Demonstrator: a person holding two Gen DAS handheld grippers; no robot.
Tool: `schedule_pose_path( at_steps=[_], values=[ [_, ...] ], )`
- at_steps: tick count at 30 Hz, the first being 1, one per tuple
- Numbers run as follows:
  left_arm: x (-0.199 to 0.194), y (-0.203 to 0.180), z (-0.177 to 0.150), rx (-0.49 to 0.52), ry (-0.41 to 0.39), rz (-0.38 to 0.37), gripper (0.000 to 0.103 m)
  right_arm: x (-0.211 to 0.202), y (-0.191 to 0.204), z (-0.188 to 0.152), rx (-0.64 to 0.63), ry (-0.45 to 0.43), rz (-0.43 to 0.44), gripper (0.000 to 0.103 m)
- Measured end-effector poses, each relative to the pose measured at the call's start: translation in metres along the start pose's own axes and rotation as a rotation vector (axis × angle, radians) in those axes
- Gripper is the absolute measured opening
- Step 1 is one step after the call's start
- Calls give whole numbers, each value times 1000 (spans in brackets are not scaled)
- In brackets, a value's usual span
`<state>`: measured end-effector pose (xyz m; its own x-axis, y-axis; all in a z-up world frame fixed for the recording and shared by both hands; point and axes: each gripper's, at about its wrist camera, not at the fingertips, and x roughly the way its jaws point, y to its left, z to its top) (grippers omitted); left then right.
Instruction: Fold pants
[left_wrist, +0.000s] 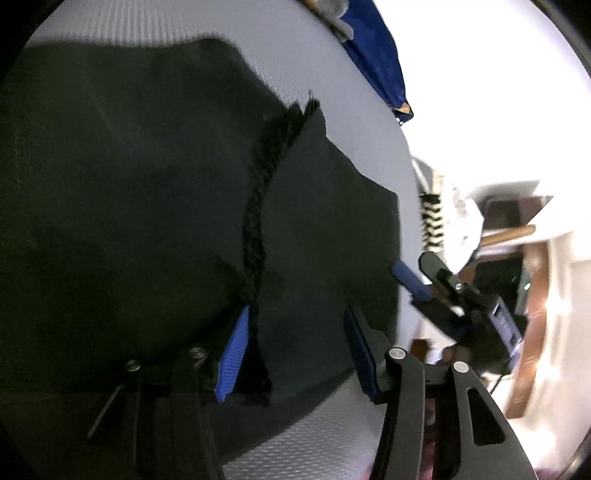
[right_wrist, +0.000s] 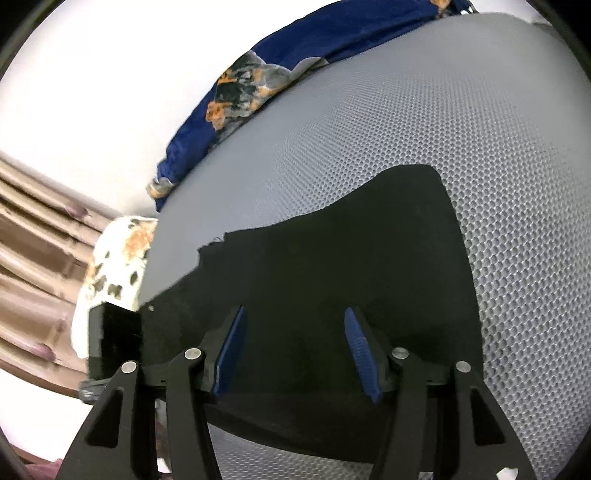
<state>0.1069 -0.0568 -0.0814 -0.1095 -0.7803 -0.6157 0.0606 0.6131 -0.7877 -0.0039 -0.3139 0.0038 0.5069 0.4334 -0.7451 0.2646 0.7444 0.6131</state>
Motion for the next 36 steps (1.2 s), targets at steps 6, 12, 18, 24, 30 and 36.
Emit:
schedule_pose_path(
  at_steps=[6,12,18,24,30,36],
  values=[
    [17,-4,-1,-45,60,-102,44,-3,-2,-1,6,-2,5,53],
    [20,-15,5,14,39,-43,43,-5,-6,-3,10,-7,-3,53],
    [24,-26,9,78,2,76,4,-5,-11,-3,19,-6,-26,53],
    [-8,-41,-2,191,-75,128,3,-7,-9,-2,10,-13,-40,54],
    [-33,-18,-10,177,-85,183,3,2,0,-2,-25,7,-60,53],
    [-14,4,-24,192,-56,268,5,20,15,-9,-146,23,-205,52]
  ],
)
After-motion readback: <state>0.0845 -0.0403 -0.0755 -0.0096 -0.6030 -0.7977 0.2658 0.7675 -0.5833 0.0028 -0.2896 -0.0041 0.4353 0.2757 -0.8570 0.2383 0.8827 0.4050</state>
